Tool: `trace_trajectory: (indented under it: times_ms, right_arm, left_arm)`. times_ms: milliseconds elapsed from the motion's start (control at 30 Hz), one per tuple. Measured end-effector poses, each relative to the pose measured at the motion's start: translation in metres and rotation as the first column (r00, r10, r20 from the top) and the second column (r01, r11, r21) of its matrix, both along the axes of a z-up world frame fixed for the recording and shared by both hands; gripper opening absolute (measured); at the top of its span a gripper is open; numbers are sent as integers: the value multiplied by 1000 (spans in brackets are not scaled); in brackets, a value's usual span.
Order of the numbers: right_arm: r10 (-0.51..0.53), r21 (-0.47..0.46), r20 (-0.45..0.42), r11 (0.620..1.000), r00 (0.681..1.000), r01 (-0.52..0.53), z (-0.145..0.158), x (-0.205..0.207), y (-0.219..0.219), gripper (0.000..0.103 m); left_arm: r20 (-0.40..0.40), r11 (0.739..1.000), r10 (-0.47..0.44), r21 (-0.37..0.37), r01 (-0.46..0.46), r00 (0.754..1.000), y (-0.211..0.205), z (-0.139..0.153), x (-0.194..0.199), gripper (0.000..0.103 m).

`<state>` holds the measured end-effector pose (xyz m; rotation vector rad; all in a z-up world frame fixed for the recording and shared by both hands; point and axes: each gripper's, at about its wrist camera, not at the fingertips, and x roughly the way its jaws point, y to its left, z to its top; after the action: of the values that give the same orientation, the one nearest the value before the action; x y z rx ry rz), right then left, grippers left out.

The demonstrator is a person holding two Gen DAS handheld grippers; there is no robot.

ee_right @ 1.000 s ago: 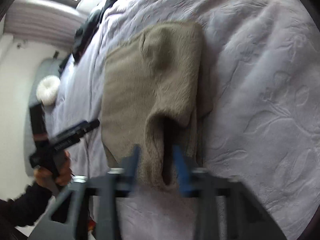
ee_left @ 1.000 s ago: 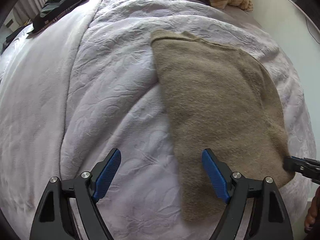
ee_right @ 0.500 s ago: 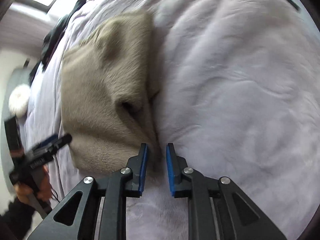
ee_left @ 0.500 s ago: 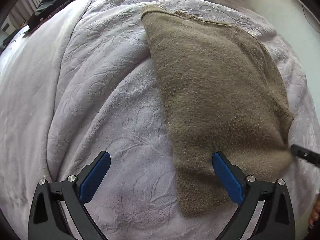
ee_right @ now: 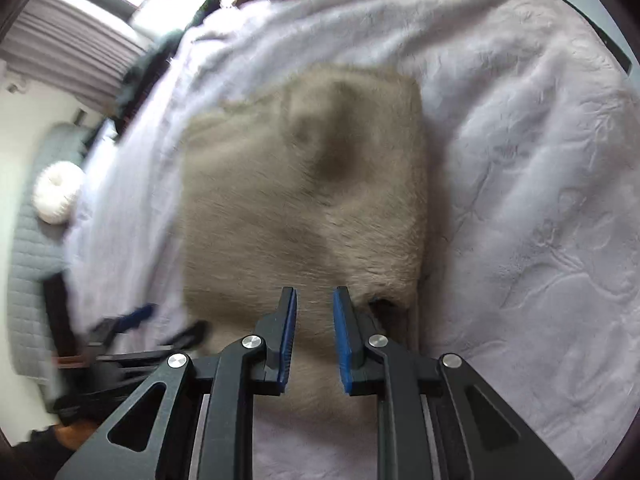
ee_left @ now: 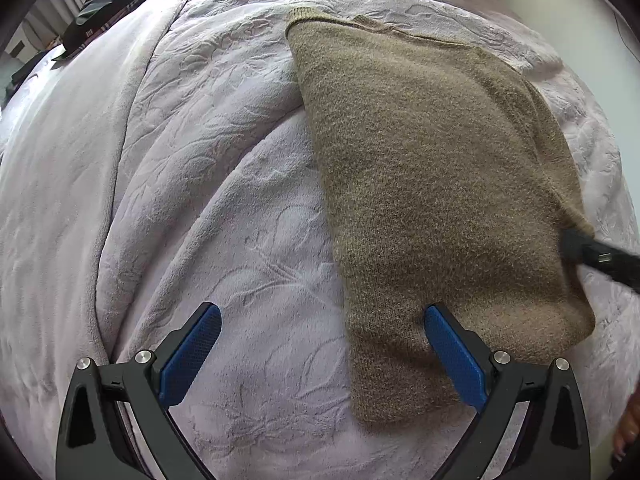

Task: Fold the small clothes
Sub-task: 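Grasp the sweater edge with the right gripper and tug it straight, then release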

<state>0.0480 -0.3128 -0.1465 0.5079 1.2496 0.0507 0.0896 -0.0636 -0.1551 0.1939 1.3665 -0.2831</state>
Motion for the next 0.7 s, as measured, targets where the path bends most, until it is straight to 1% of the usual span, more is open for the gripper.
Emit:
trace_trajectory:
  times_ms: [33,67,100,167,233,300,333,367,433,500,600,700]
  right_arm:
    - [2,-21,-21,1000,1000,-3,-9,4,-4,12]
    - [2,-22,-26,1000,1000,-2,-15,4,-9,2]
    - [-3,-23,-28,1000,1000,2,-17,5,-12,0]
    - [-17,-1,-27,1000,1000,17,-16,3,-20,0]
    - [-23,-11,-28,1000,999,22,-12,-1,-23,0]
    - [-29,-1,-30,1000,999,29,-8,-4,-25,0]
    - [-33,9,-33,999,999,33,-8,0,-22,1]
    - [-38,23,-36,999,999,39,-6,0,-22,4]
    - [-59,38,-43,997,997,60,-5,-1,-25,5]
    - [-78,45,-55,996,995,81,-1,-10,-30,5]
    - [-112,90,-72,989,991,119,1,-24,-40,5]
    - [-131,89,-89,986,987,139,1,-32,-44,6]
  left_arm:
    - [-7,1000,-1,-2,1,1000,-1,-1,-1,102]
    - [-9,1000,-2,-2,2,1000,-1,-2,1,102]
    - [-11,1000,-4,-1,4,1000,-2,-2,1,102]
    - [-12,1000,-10,6,10,1000,-3,-2,1,102]
    - [-18,1000,-6,9,6,1000,-4,-3,1,102]
    - [-27,1000,6,9,-5,1000,-5,-3,2,102]
    - [-31,1000,9,9,-9,999,-5,-4,4,102]
    - [-35,1000,13,9,-12,999,-5,-4,5,102]
    - [-37,1000,15,13,-15,999,-3,-3,7,102]
    - [-39,1000,13,15,-12,999,-3,-2,7,102]
    - [-46,1000,10,17,-9,999,-4,-1,8,102]
    - [-48,1000,5,20,-4,999,-5,2,9,102]
